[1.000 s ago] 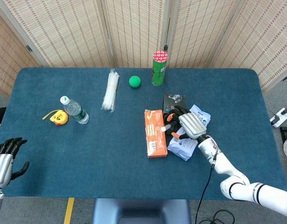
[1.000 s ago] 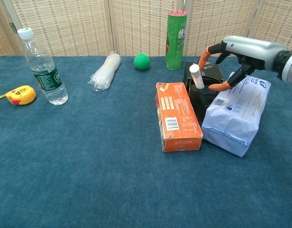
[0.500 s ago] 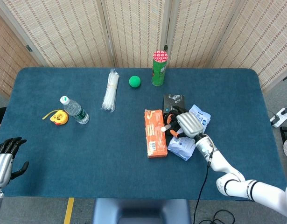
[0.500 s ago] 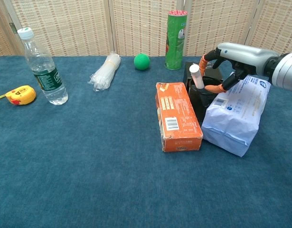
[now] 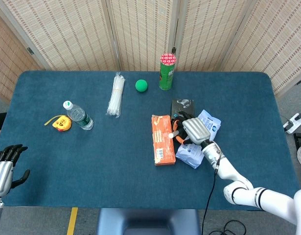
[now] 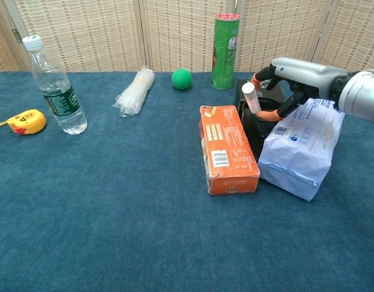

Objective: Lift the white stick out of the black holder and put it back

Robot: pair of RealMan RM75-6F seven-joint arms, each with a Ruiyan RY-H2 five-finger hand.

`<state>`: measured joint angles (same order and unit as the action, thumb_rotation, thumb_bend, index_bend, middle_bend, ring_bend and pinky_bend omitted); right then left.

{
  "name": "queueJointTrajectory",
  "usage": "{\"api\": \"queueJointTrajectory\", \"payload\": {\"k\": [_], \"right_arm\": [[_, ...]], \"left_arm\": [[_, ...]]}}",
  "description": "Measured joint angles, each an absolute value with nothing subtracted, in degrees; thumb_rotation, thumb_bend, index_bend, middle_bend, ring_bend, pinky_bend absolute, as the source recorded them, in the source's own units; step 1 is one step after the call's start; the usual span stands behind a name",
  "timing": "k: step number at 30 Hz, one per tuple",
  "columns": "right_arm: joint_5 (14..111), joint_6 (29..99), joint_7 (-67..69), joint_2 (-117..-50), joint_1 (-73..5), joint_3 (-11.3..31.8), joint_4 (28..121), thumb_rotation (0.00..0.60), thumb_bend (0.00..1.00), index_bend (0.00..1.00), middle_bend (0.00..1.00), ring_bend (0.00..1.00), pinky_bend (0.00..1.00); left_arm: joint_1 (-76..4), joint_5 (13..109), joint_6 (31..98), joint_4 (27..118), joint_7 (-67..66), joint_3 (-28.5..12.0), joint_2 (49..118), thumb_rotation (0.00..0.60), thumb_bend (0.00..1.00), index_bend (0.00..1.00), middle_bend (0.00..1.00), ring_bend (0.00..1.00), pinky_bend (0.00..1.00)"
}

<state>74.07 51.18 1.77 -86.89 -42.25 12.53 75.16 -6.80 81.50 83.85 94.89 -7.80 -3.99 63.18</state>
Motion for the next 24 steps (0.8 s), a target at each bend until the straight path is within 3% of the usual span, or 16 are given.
{"api": "queueJointTrajectory", "payload": {"k": [10,18,24], "right_arm": [[72.53,51.52,0.66,-88.02,-42.88,13.04,73.84,0.600,0.30,0.54,0.33,0.14,0.20],[72.73,54.18,2.16,-88.38,-42.34,13.70,73.69,0.600,0.34,0.63,0.47,0.31,0.28],[73.13,56.16,7.40,-87.12,-41.21,14.91,74.93,0.600,0.34,0.64,0.48,0.33,0.31]], "left_arm": [[-6.61,81.47,83.88,94.35,-7.24,-3.95,63.28,0.600,0.34,0.25,0.21,0.17,0.23],[-6.61,81.58,83.90,94.41,-7.39,-3.98,63.23,0.600,0.34,0.25,0.21,0.17,0.23],[-6.75,81.67,83.88,94.75,-7.69,-4.12,63.13,0.600,0.34,0.25,0.21,0.17,0.23]]}}
